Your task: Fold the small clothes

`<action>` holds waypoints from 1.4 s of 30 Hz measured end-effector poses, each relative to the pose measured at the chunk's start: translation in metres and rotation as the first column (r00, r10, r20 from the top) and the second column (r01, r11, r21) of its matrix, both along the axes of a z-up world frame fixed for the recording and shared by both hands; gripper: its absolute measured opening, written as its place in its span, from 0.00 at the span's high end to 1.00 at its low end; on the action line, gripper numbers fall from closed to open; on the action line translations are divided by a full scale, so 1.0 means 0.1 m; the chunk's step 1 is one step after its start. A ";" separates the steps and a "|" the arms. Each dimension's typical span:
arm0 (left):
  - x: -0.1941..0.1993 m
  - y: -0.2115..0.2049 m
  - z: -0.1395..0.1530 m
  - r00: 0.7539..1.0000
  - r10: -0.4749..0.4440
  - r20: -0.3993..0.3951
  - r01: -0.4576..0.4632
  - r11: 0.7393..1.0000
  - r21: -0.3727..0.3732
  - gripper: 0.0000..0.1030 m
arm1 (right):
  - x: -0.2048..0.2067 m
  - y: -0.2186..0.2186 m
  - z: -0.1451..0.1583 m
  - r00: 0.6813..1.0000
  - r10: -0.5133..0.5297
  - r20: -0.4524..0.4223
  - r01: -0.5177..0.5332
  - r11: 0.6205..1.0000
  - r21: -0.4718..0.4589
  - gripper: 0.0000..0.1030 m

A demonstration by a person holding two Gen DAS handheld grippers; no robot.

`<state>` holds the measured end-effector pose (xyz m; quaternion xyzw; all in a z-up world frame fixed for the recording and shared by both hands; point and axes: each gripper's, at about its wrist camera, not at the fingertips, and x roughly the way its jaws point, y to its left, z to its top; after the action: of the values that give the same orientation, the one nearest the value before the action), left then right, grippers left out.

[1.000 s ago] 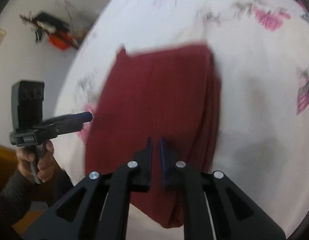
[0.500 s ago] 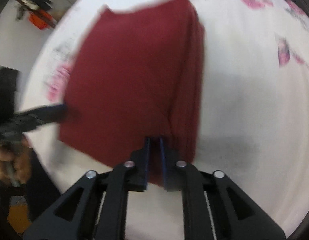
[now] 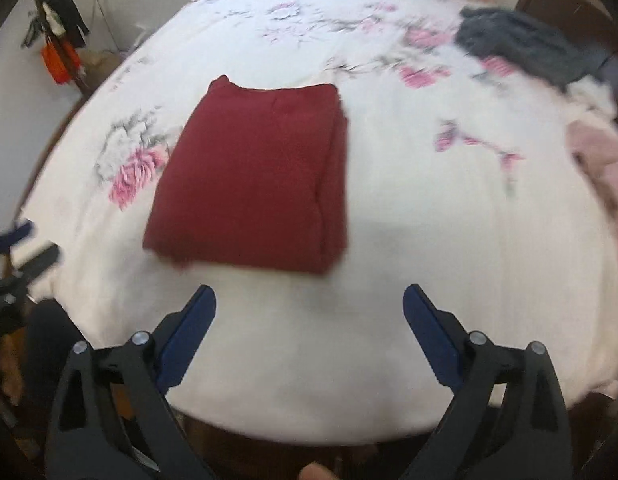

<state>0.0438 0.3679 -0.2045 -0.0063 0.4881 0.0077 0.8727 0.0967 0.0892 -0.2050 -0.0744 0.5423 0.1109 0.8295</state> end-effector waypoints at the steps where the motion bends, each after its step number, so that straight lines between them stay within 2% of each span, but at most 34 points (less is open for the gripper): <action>1: -0.13 0.02 0.11 0.999 0.034 0.002 -0.034 0.999 -0.015 0.12 | -0.10 0.03 0.04 1.000 -0.003 0.014 0.004 1.000 -0.019 0.08; 3: -0.28 0.04 0.29 0.997 0.072 -0.013 -0.073 0.997 -0.031 0.12 | -0.35 0.03 0.24 0.998 -0.023 0.054 0.026 0.999 -0.043 0.05; 6: -0.48 0.10 0.68 0.996 0.084 0.029 -0.082 0.994 -0.070 0.12 | -0.63 0.06 0.56 0.994 -0.056 0.096 0.060 0.997 -0.043 0.05; 8: -0.60 0.15 0.92 0.995 0.094 0.036 -0.088 0.988 -0.130 0.12 | -0.76 0.05 0.83 0.991 -0.056 0.123 0.056 0.998 0.005 0.05; 9: -0.63 0.16 1.03 0.996 0.083 0.029 -0.077 0.980 -0.183 0.12 | -0.83 0.06 1.00 0.989 -0.049 0.143 0.045 0.999 0.031 0.04; 11: -0.69 0.14 1.26 0.999 0.030 0.015 -0.025 0.965 -0.262 0.12 | -0.92 0.09 1.29 0.984 -0.037 0.174 0.031 0.999 0.039 0.04; 12: -0.72 0.11 1.35 1.000 0.006 0.018 -0.001 0.967 -0.255 0.12 | -0.96 0.11 1.45 0.981 -0.034 0.193 0.028 0.999 0.035 0.04; 15: -0.84 -0.04 1.68 0.998 -0.048 0.052 0.056 0.983 -0.175 0.12 | -1.07 0.15 1.83 0.971 -0.026 0.237 0.024 1.000 0.012 0.03; 18: -0.95 -0.11 1.87 0.996 -0.040 0.077 0.051 0.988 -0.144 0.12 | -1.20 0.19 2.01 0.965 -0.021 0.260 0.026 1.000 -0.016 0.03; 20: -1.00 -0.13 1.93 0.996 -0.031 0.084 0.041 0.991 -0.126 0.12 | -1.27 0.20 2.07 0.965 -0.023 0.262 0.027 1.000 -0.010 0.03; 24: -1.05 -0.11 1.94 0.996 -0.012 0.083 0.026 0.986 -0.166 0.12 | -1.35 0.20 2.08 0.966 -0.031 0.255 0.033 0.999 -0.006 0.03; 42: -1.06 -0.16 1.75 0.998 -0.015 0.056 0.025 0.984 -0.175 0.12 | -1.39 0.22 2.01 0.969 -0.041 0.243 0.043 0.999 -0.004 0.03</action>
<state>-0.0626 0.3519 -0.0293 -0.0785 0.4629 -0.0445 0.8818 -0.0421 0.1112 -0.0036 -0.0799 0.4387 0.0806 0.8915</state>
